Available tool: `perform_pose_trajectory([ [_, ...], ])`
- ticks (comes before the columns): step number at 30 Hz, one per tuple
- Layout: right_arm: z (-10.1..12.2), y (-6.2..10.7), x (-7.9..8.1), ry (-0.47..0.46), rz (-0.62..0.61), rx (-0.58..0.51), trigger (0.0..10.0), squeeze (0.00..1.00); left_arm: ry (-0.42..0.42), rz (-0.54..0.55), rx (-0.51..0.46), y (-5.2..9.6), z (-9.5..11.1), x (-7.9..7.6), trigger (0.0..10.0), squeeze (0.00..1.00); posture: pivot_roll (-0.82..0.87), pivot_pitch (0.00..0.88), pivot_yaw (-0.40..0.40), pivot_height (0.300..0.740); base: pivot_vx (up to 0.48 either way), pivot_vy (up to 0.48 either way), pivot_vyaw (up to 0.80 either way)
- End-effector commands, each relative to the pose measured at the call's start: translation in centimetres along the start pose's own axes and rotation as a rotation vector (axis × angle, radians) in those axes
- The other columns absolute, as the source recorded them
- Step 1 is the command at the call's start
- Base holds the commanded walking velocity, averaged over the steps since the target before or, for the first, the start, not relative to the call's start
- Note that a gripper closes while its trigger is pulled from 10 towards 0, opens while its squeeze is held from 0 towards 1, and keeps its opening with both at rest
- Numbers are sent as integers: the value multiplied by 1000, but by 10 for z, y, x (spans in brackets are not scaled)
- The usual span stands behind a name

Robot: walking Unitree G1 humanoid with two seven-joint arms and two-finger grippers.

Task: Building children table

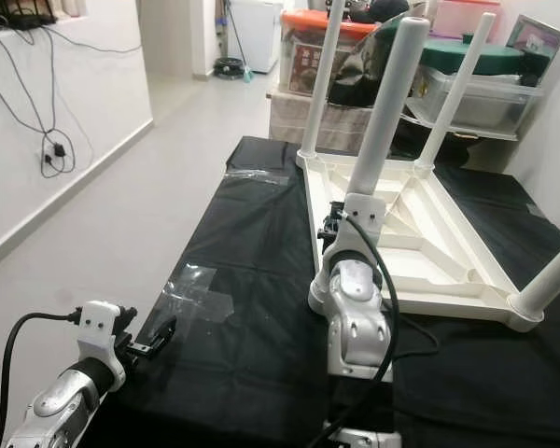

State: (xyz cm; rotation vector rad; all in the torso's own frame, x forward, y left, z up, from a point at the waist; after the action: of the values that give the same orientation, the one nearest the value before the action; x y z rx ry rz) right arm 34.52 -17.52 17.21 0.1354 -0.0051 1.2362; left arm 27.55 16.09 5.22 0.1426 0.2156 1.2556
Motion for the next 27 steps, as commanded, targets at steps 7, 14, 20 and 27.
perform_pose_trajectory([
  [7, -11, -5, -12, -51, -47, 83, 10000, 1000, 5, -8, 20, -2, -5, -4, 10000, 0, 68, 0, -77, 740, 0, 0, 0],
  [14, -2, -14, -16, -216, 156, 79, 10000, 0, 0, -7, 22, 0, -5, -2, 10000, 0, 68, 0, -78, 740, 0, 0, 0],
  [20, 18, -13, -21, -213, 565, 35, 10000, 0, 0, -10, 22, 0, -5, -3, 10000, 0, 64, 0, -73, 740, 0, 0, 0],
  [27, 31, -15, -29, -22, 871, 60, 10000, 0, -4, -16, 21, -3, -4, -4, 10000, 0, 59, 0, -75, 740, 0, 0, 0],
])
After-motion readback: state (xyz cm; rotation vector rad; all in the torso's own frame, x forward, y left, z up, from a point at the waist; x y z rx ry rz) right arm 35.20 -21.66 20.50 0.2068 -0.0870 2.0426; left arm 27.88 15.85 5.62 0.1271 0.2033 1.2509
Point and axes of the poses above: a point about 5 cm out from each wrist's last joint towards the gripper, its own y axis pointing back from the gripper into the wrist, its own z axis along the axis of the wrist's last joint, x = y × z, the point moved 3 cm from there along -y, pointing out of the wrist towards the gripper, and after that the axes turned 2 degrees about -y, right-handed, at the moved point
